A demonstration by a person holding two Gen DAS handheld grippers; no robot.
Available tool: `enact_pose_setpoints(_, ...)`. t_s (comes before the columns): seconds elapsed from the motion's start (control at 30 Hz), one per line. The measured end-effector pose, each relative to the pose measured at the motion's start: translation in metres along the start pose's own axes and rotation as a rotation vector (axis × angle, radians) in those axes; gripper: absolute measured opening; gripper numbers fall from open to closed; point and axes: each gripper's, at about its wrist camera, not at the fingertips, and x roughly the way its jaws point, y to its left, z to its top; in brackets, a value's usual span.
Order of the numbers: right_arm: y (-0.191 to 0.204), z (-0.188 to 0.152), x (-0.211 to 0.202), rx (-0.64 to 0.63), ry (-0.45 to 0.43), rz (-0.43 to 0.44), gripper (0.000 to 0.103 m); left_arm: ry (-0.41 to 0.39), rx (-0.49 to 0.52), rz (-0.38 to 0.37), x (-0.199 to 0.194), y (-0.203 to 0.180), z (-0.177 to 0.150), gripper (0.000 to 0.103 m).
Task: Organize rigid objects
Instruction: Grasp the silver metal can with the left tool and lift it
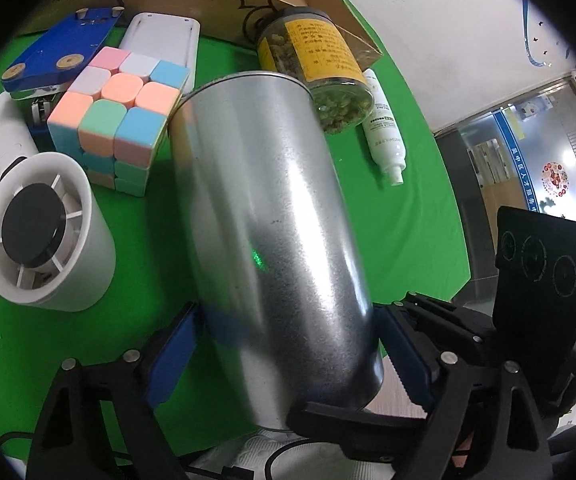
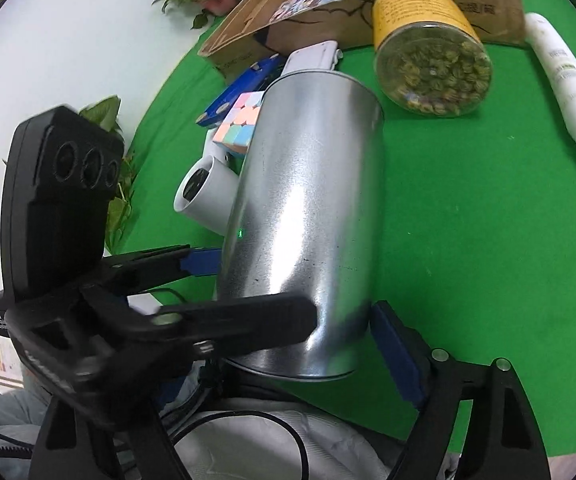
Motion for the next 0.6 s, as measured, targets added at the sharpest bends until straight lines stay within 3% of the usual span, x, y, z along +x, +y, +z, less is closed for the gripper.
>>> enact_pose_setpoints(0.4, 0.012, -0.001, 0.004, -0.005, -0.052, -0.062, 0.084, 0.007, -0.042, -0.025, 0.001, 0.009, -0.001, 0.088)
enact_pose_setpoints(0.6, 0.018, -0.001, 0.004, -0.024, -0.057, -0.093, 0.084, -0.017, -0.016, -0.020, -0.002, 0.007, -0.003, 0.087)
